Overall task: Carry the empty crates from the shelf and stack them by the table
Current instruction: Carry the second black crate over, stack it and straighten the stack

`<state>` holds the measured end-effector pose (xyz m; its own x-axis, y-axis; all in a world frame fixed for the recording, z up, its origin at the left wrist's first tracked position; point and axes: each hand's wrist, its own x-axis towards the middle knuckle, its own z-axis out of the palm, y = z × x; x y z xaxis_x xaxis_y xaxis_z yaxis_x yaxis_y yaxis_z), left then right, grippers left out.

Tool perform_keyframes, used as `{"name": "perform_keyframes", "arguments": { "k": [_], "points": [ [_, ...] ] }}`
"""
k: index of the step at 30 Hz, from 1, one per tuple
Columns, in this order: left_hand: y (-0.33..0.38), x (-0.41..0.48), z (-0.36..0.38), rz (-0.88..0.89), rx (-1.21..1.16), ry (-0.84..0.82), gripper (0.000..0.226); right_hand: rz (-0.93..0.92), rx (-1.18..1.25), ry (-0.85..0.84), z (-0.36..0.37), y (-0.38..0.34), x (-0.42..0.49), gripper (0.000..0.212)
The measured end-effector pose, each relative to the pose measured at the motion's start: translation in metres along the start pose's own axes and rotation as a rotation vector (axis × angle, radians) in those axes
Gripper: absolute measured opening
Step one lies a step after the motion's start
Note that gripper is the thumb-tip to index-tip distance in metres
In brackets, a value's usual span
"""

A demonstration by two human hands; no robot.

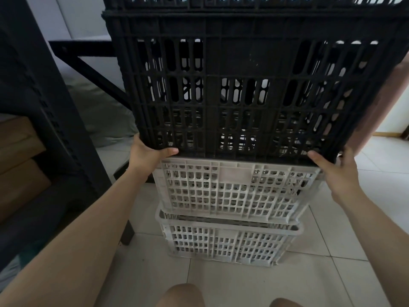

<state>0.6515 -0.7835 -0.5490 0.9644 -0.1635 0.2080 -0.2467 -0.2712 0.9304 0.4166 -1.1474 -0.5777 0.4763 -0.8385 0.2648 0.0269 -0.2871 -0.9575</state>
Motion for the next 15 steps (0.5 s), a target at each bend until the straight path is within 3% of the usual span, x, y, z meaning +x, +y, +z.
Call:
{"name": "perform_keyframes", "arguments": {
  "k": [5, 10, 13, 15],
  "points": [
    [0.000, 0.005, 0.000, -0.018, -0.057, -0.073, 0.094, 0.012, -0.032, -0.033, -0.002, -0.003, 0.001, 0.094],
    [-0.008, 0.005, -0.017, 0.120, 0.012, -0.347, 0.094, 0.040, -0.047, -0.148, -0.007, -0.004, 0.001, 0.119],
    [-0.013, 0.007, -0.016, 0.059, 0.043, -0.285, 0.106, 0.009, -0.125, -0.261, -0.012, -0.002, -0.001, 0.127],
    [-0.015, 0.006, -0.014, 0.032, 0.064, -0.223, 0.108, -0.001, -0.152, -0.247, -0.013, -0.002, -0.003, 0.128]
  ]
}}
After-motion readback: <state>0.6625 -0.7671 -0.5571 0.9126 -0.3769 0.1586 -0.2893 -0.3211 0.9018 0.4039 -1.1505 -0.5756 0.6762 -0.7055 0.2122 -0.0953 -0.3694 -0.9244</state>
